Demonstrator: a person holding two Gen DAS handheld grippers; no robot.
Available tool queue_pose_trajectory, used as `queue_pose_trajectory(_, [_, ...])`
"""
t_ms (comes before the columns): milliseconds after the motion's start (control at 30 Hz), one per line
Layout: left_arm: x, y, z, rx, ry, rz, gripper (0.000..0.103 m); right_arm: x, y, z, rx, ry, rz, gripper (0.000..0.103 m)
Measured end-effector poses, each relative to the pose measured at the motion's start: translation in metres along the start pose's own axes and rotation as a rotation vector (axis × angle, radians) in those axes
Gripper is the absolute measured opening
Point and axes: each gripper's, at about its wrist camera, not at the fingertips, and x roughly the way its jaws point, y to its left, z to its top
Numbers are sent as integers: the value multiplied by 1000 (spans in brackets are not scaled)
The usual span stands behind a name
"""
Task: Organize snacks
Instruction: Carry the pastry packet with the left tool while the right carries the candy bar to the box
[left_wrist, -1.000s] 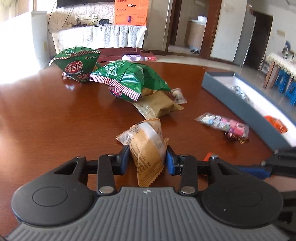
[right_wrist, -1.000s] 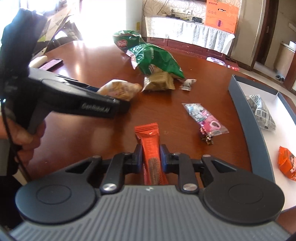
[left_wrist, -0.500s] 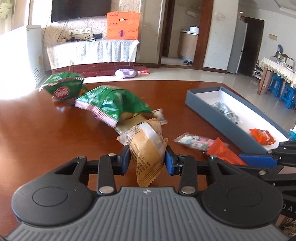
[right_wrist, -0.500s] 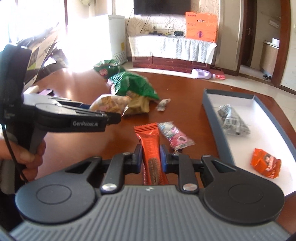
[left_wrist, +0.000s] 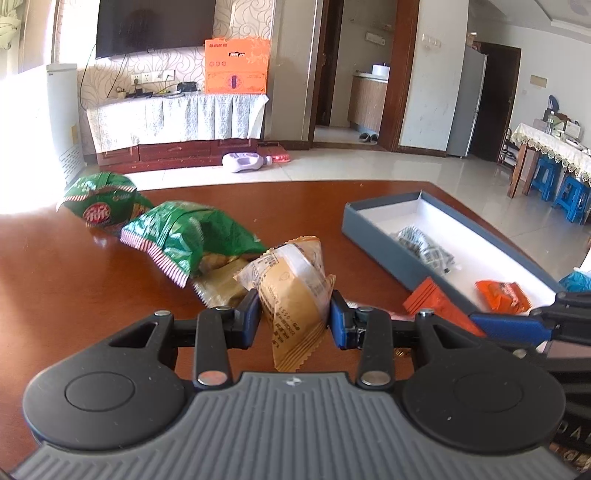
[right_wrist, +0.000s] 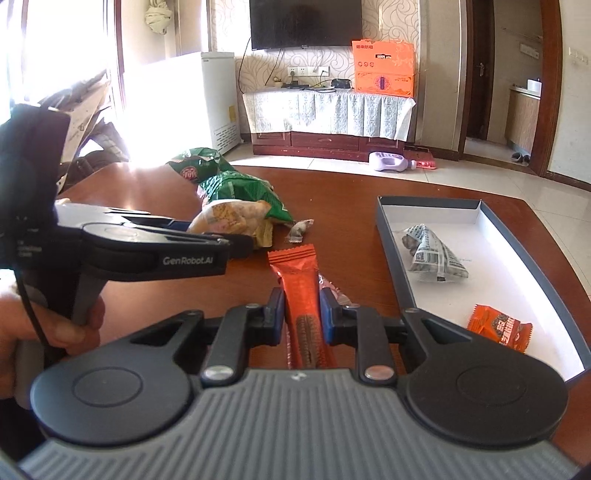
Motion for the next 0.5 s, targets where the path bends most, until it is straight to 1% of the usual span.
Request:
queue_pose_trajectory(167, [0, -14, 7, 19, -15, -8, 44, -5, -4, 1, 4, -13, -6, 23])
queue_pose_trajectory(500, [5, -31, 12, 47, -11, -18, 44, -13, -12, 2, 12, -36, -10, 23])
